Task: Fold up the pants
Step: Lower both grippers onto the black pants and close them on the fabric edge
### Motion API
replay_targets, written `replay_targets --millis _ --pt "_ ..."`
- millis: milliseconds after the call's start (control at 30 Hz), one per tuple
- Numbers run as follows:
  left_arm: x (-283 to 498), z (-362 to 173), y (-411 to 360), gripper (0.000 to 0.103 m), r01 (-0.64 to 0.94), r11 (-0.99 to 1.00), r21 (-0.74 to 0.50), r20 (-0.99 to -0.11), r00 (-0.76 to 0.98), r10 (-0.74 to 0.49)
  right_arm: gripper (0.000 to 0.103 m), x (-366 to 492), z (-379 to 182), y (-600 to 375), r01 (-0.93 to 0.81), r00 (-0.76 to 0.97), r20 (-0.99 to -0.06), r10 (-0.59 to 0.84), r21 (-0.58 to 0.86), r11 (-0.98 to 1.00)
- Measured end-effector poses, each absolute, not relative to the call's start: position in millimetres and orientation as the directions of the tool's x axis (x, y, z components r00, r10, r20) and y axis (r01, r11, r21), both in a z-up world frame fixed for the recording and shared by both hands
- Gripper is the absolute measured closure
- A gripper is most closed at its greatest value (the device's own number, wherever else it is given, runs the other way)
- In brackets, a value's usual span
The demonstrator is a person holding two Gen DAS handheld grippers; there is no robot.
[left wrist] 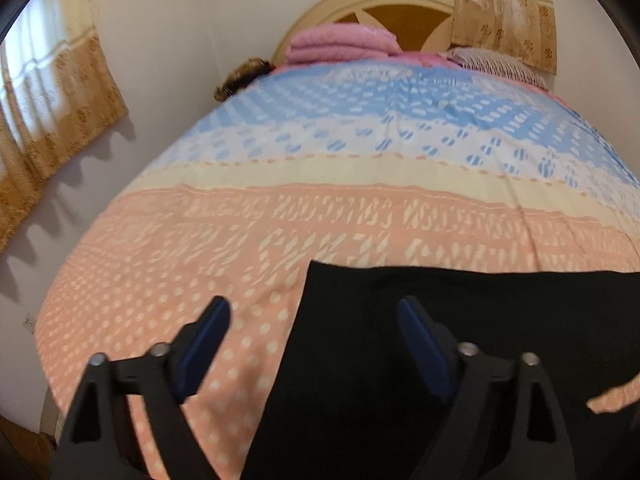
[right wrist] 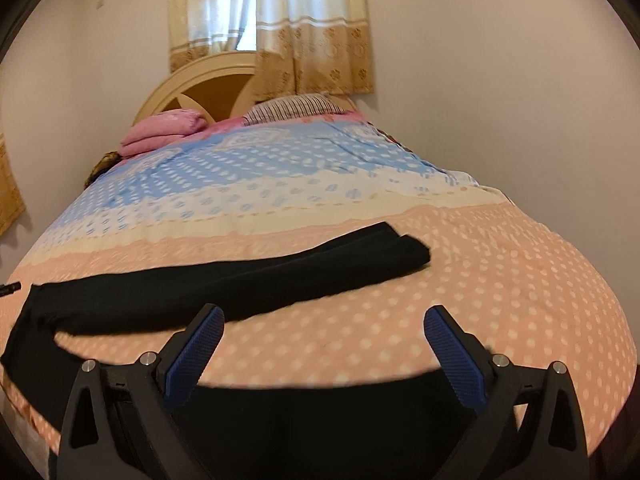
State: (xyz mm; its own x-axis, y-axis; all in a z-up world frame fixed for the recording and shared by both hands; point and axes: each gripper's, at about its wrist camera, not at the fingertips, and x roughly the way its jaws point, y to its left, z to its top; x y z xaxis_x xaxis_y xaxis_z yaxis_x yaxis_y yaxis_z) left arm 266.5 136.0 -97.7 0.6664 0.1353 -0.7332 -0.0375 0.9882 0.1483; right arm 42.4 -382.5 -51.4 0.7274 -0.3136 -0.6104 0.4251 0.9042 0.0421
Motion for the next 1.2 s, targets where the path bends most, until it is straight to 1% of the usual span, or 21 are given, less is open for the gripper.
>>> replay_targets --millis 33,67,133,167,233,333,400,433,500,567,700,967,1100,1200 --pt "276 -102 137 0.023 -0.028 0.988 0.152 -0.746 0.653 0.133 0.019 48 -54 -392 0.429 0.716 -0.624 -0.313 0.039 0.903" --pt "285 -107 141 0.024 -0.023 0.988 0.152 -0.757 0.640 0.132 0.026 55 -57 -403 0.436 0.696 -0.648 -0.310 0.038 0.899" --pt "296 -115 142 0.031 -0.014 0.988 0.151 -0.775 0.619 0.127 0.027 65 -63 -422 0.459 0.664 -0.679 -0.314 0.038 0.888" --pt "302 -119 145 0.037 -0.012 0.990 0.143 -0.787 0.606 0.121 0.027 68 -65 -429 0.468 0.655 -0.685 -0.317 0.039 0.883" --pt "309 -127 149 0.041 -0.017 0.992 0.126 -0.807 0.580 0.112 0.027 74 -70 -445 0.490 0.637 -0.702 -0.319 0.049 0.870" --pt "316 -136 153 0.044 -0.019 0.997 0.080 -0.829 0.554 0.078 0.027 86 -75 -471 0.526 0.603 -0.727 -0.328 0.054 0.848" --pt "318 -139 153 0.050 -0.011 0.998 0.064 -0.836 0.546 0.059 0.027 92 -76 -484 0.544 0.594 -0.737 -0.322 0.075 0.836" --pt "320 -140 152 0.050 -0.006 0.998 0.055 -0.837 0.545 0.049 0.027 96 -77 -493 0.557 0.588 -0.744 -0.318 0.087 0.826" --pt "321 -140 151 0.058 0.008 0.999 0.039 -0.836 0.547 0.028 0.027 105 -78 -504 0.568 0.579 -0.751 -0.318 0.092 0.818" --pt "325 -141 150 0.058 0.016 0.999 0.034 -0.838 0.546 0.020 0.027 117 -79 -515 0.576 0.568 -0.756 -0.326 0.083 0.813" --pt "328 -142 148 0.058 0.035 0.998 0.048 -0.834 0.551 0.021 0.027 144 -85 -535 0.576 0.566 -0.777 -0.275 0.134 0.806" --pt "337 -144 150 0.058 0.043 0.999 0.016 -0.831 0.555 -0.010 0.027 197 -105 -548 0.551 0.518 -0.821 -0.239 0.106 0.828" --pt "339 -145 145 0.058 0.056 0.998 0.034 -0.832 0.555 -0.003 0.027 215 -121 -548 0.532 0.474 -0.849 -0.234 0.064 0.845" --pt "341 -147 141 0.058 0.060 0.997 0.049 -0.833 0.554 0.007 0.028 223 -128 -541 0.511 0.453 -0.850 -0.268 0.001 0.860"
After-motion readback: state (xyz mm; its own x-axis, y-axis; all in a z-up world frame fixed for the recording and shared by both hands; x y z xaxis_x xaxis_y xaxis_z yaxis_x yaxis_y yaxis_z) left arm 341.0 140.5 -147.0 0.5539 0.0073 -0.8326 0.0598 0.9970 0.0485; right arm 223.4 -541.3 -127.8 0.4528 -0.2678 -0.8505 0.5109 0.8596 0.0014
